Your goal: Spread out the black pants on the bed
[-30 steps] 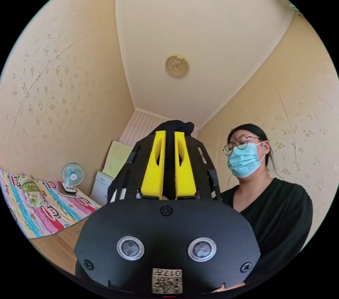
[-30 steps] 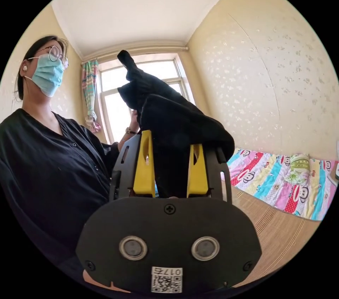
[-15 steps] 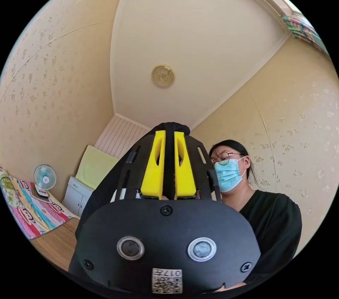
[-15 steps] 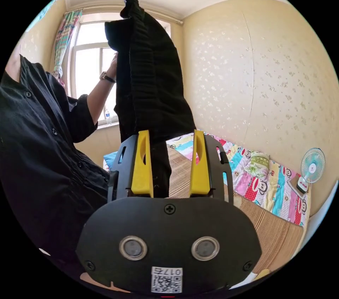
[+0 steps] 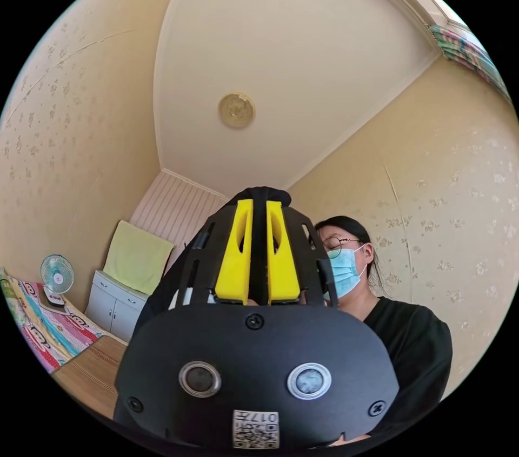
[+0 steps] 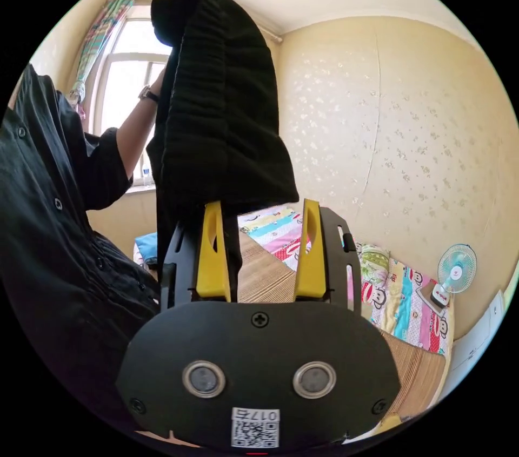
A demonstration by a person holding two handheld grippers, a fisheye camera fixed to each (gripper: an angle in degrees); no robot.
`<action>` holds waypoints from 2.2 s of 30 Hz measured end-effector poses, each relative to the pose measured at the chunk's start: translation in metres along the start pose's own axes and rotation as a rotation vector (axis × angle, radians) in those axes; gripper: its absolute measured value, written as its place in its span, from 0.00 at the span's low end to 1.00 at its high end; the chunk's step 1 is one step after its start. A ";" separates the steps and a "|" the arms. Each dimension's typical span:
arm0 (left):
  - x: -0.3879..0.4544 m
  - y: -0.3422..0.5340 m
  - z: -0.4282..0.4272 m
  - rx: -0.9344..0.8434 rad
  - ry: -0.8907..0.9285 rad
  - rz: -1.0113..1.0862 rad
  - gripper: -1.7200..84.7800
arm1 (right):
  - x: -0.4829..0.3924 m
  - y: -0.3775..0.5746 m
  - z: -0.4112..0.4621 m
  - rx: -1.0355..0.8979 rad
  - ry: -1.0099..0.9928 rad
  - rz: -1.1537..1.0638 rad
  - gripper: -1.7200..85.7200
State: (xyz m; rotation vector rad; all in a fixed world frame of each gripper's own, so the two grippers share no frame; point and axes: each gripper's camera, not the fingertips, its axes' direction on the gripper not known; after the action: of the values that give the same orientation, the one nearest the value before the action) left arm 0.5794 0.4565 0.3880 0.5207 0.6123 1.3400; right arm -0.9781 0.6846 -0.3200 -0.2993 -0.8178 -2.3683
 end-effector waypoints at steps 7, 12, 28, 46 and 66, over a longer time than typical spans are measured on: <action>-0.014 0.022 -0.010 0.009 -0.093 -0.046 0.08 | -0.016 -0.010 -0.071 0.274 -0.123 -0.046 0.09; -0.014 0.039 -0.025 -0.030 -0.299 -0.037 0.08 | 0.014 -0.009 -0.111 0.366 -0.111 0.121 0.07; -0.022 0.169 0.004 -0.493 -0.834 0.087 0.08 | -0.044 -0.047 -0.199 0.566 0.155 0.193 0.06; -0.040 0.346 0.035 -0.651 -0.903 -0.168 0.15 | -0.153 -0.080 -0.220 0.586 0.421 0.141 0.06; 0.158 0.371 0.165 -0.721 -1.238 0.643 0.17 | -0.184 -0.102 -0.220 0.530 0.414 0.310 0.06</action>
State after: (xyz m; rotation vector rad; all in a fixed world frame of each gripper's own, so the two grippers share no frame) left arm 0.4392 0.6721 0.7402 0.8310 -1.0960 1.3954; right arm -0.8983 0.6993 -0.6134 0.2592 -1.0605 -1.7582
